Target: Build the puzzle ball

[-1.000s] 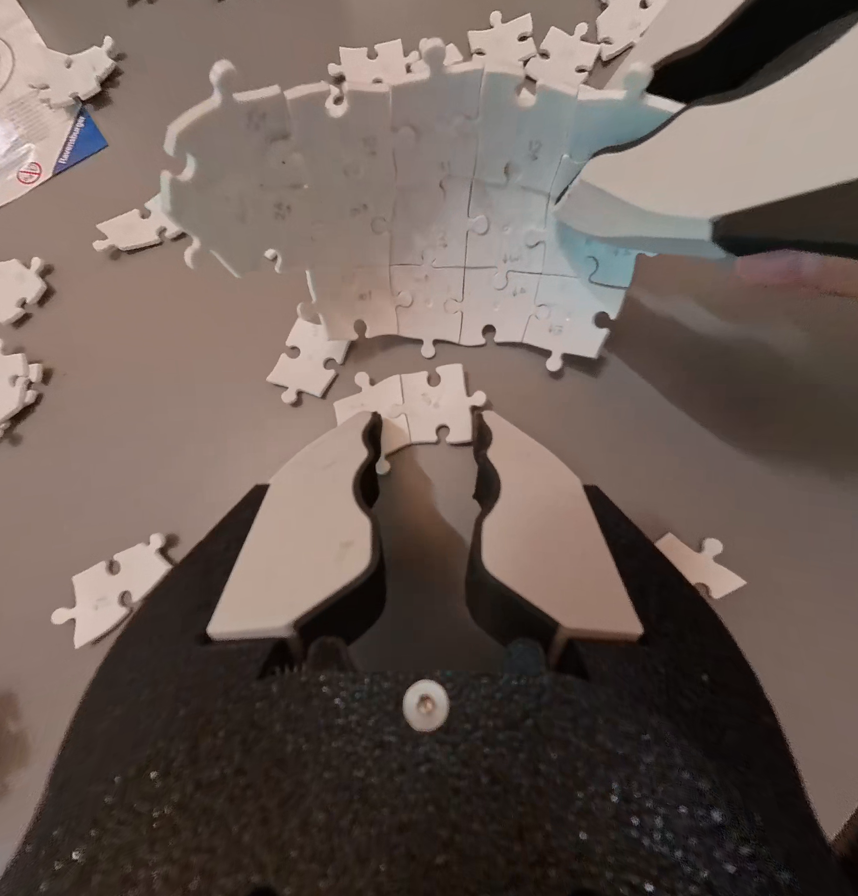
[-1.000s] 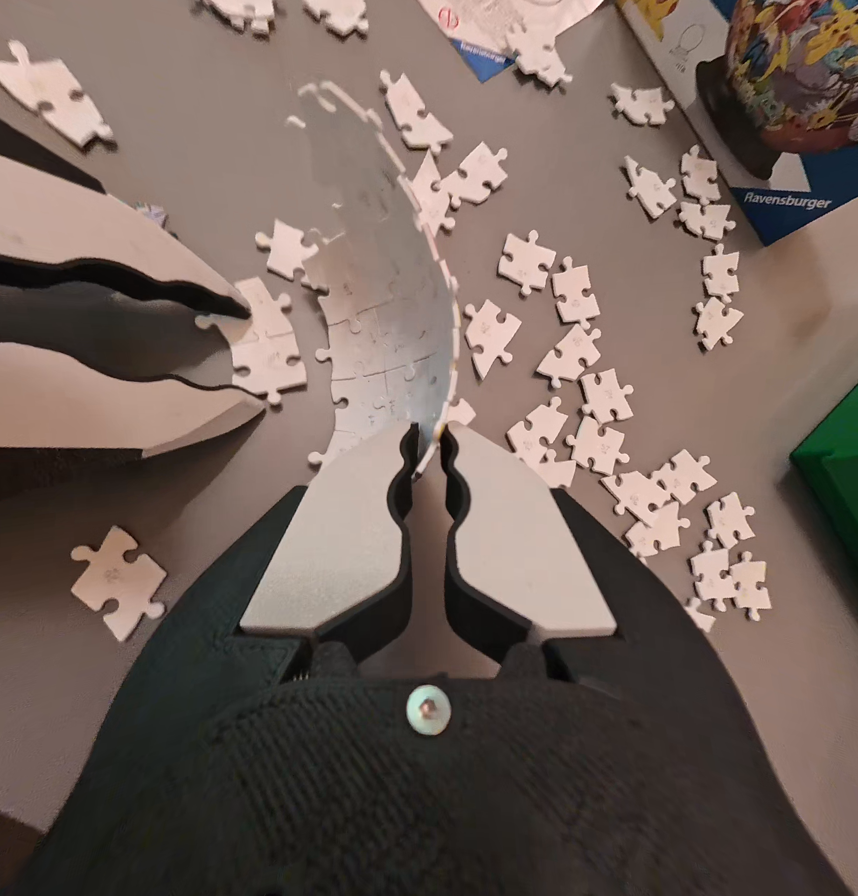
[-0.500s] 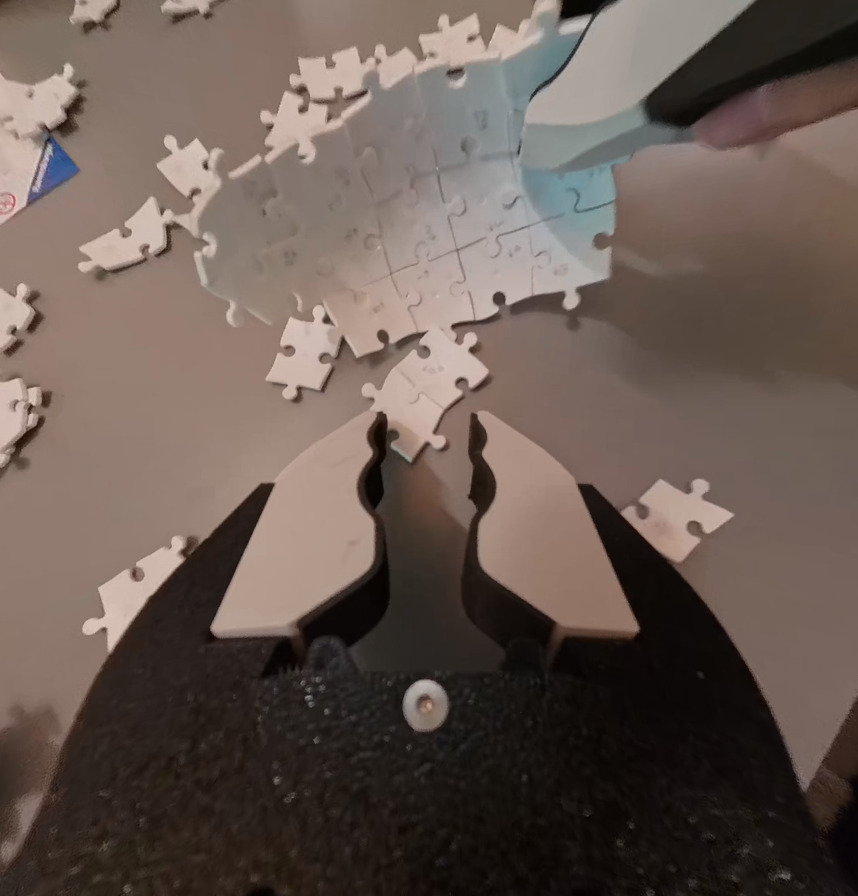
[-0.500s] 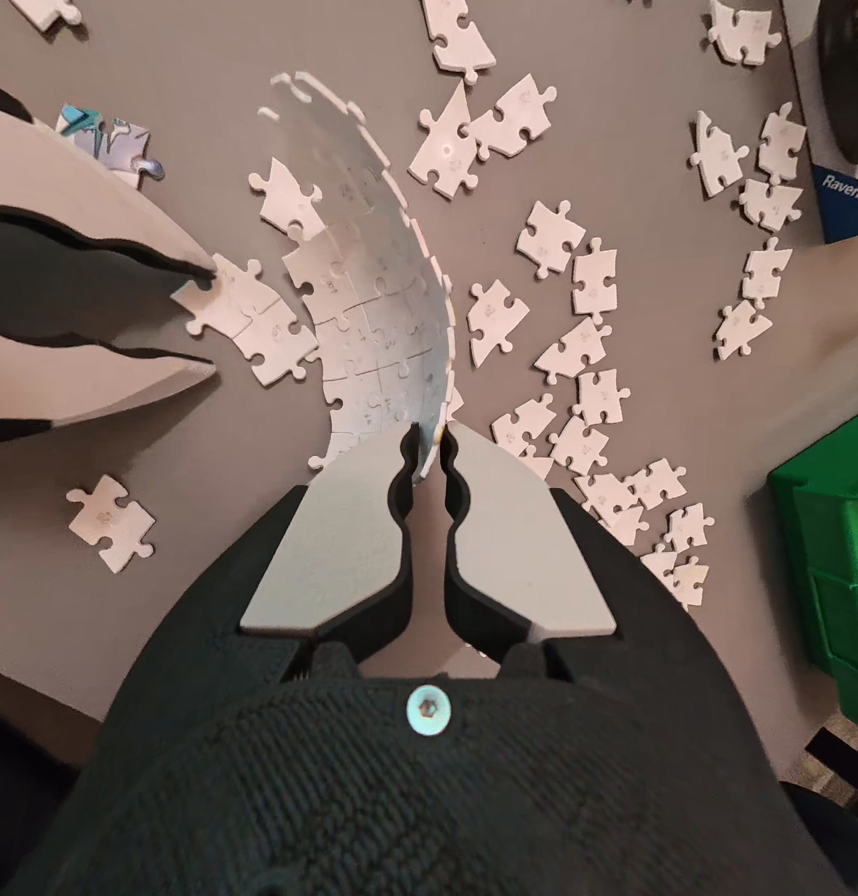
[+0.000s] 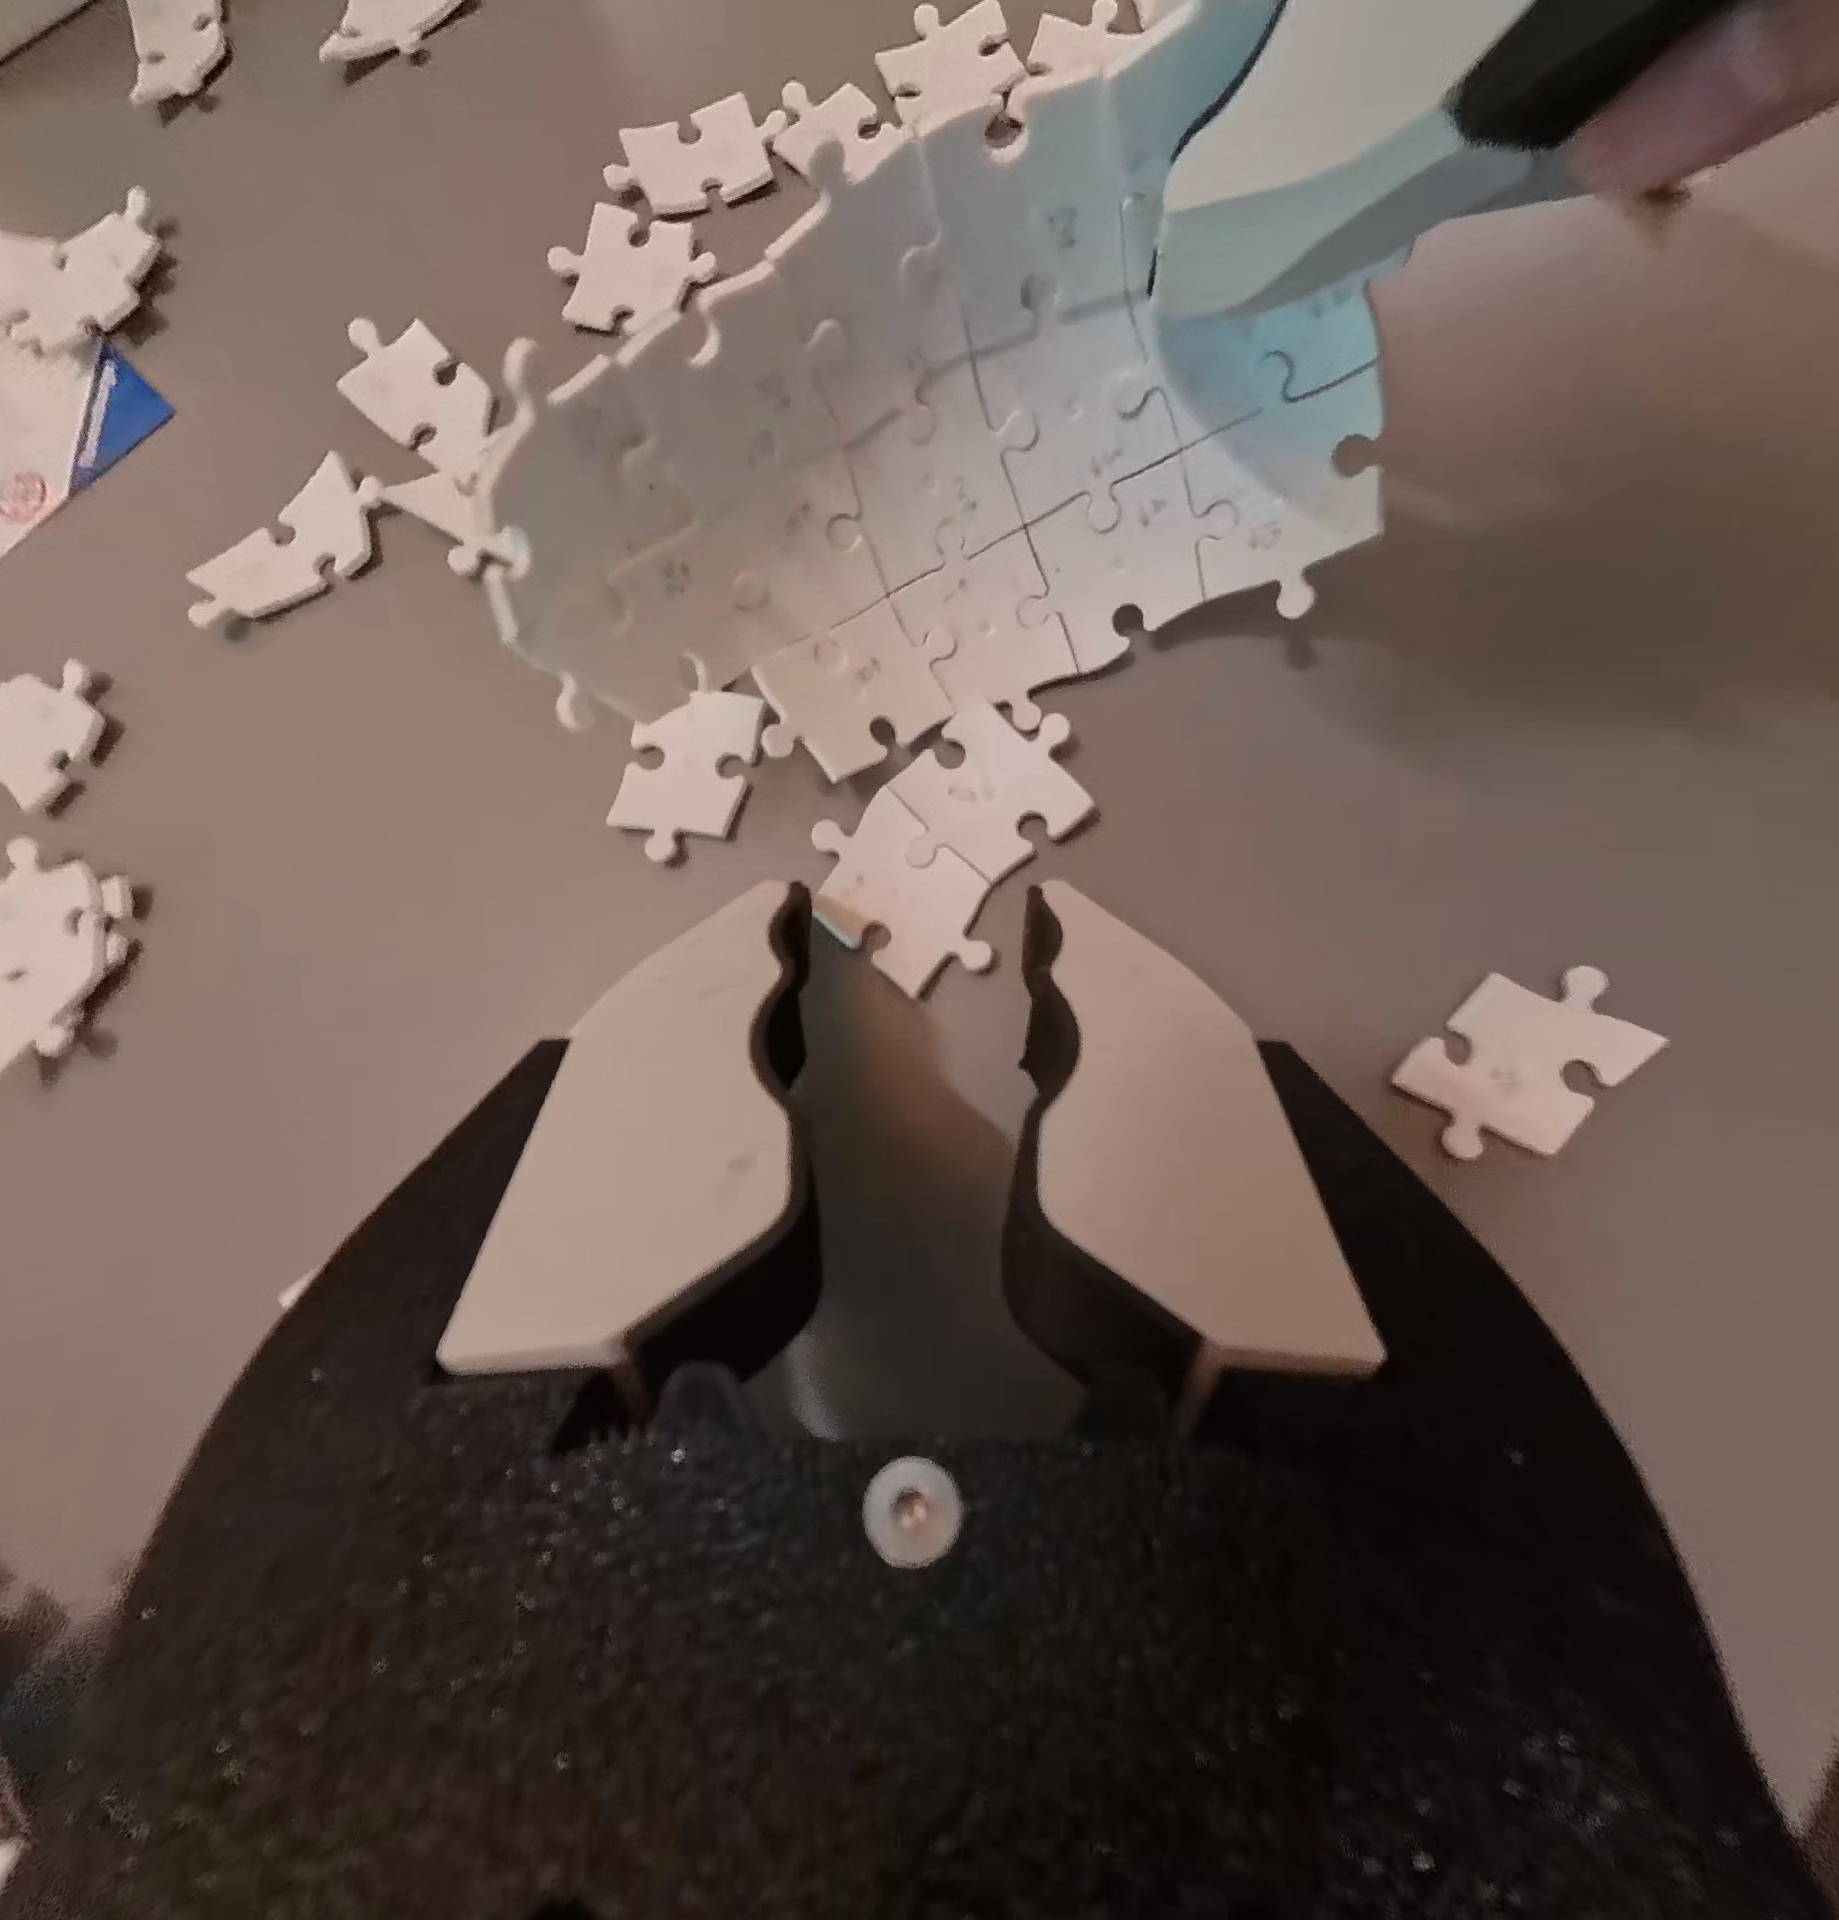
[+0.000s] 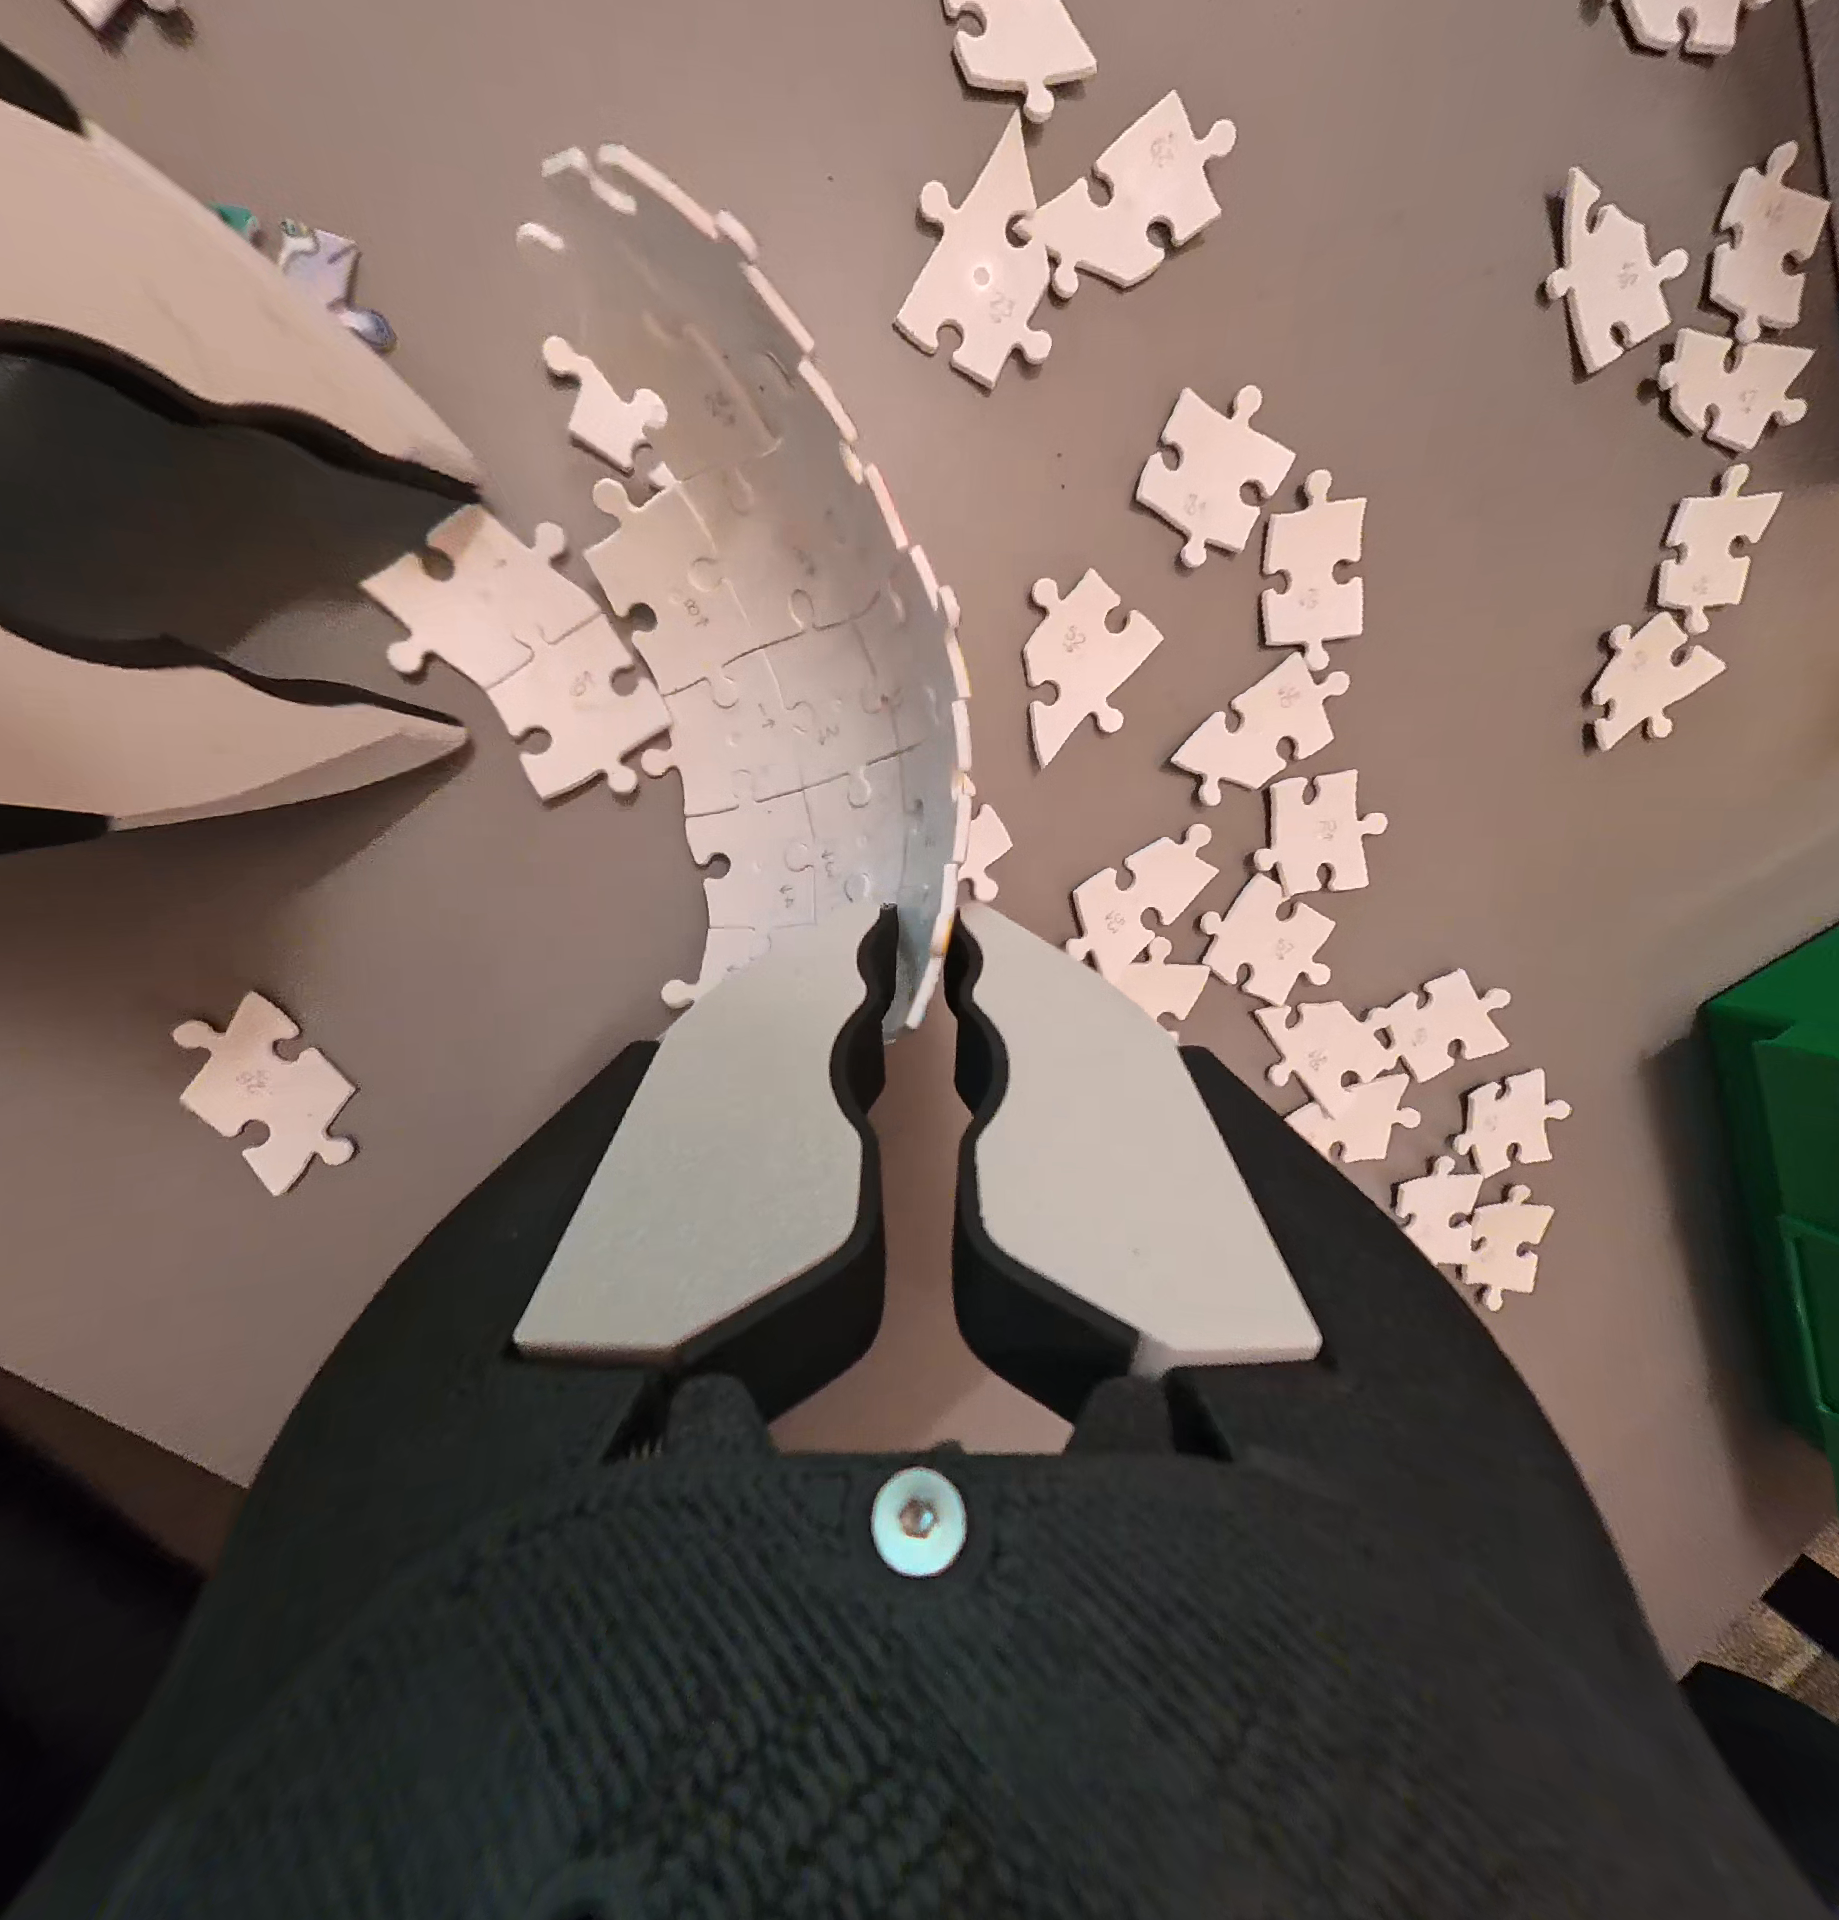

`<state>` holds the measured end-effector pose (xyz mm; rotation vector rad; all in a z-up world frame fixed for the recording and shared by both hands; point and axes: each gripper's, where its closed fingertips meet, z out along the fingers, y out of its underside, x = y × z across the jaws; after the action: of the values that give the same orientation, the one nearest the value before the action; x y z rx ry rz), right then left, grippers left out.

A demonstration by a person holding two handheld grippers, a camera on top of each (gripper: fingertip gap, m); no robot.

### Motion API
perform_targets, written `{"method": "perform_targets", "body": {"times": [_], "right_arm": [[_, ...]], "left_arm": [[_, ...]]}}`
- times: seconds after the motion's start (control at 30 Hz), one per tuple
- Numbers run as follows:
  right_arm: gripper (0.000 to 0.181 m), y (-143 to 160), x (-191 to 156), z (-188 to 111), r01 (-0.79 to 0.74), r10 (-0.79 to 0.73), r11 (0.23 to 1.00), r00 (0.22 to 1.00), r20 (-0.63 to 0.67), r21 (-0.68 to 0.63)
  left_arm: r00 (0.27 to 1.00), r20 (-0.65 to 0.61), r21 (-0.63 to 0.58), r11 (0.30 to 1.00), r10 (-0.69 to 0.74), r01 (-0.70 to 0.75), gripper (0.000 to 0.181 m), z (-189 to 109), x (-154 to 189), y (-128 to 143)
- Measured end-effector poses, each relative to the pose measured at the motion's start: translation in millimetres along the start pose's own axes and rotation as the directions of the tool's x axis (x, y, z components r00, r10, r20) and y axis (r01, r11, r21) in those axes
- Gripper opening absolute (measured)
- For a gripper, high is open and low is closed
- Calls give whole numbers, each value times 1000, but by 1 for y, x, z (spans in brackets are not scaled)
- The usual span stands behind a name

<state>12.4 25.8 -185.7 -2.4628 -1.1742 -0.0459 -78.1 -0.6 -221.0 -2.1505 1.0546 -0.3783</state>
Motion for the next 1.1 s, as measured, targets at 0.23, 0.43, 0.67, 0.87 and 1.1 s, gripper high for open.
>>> {"method": "perform_targets", "body": {"times": [0.23, 0.43, 0.67, 0.87, 1.1], "right_arm": [[8, -2, 2, 1, 4, -4, 1000, 1000, -10, 6], [8, -1, 3, 1, -1, 1, 1000, 1000, -16, 6], [9, 1, 2, 1, -3, 3, 1000, 1000, -25, 8], [9, 2, 2, 1, 2, -2, 1000, 1000, -29, 7], [9, 1, 1, -1, 27, -26, 1000, 999, -44, 7]], "left_arm": [[990, 1, -62, 988, -144, 144, 50, 1, -3, 5], [995, 26, -59, 993, -101, 103, 40, 4, -5, 4], [1000, -21, -14, 1000, 17, -18, 30, 6, 4, 0], [993, -42, 5, 994, 111, -111, 29, 6, 9, -3], [972, 23, 1, 972, 235, -235, 29, 8, 6, -9]]}}
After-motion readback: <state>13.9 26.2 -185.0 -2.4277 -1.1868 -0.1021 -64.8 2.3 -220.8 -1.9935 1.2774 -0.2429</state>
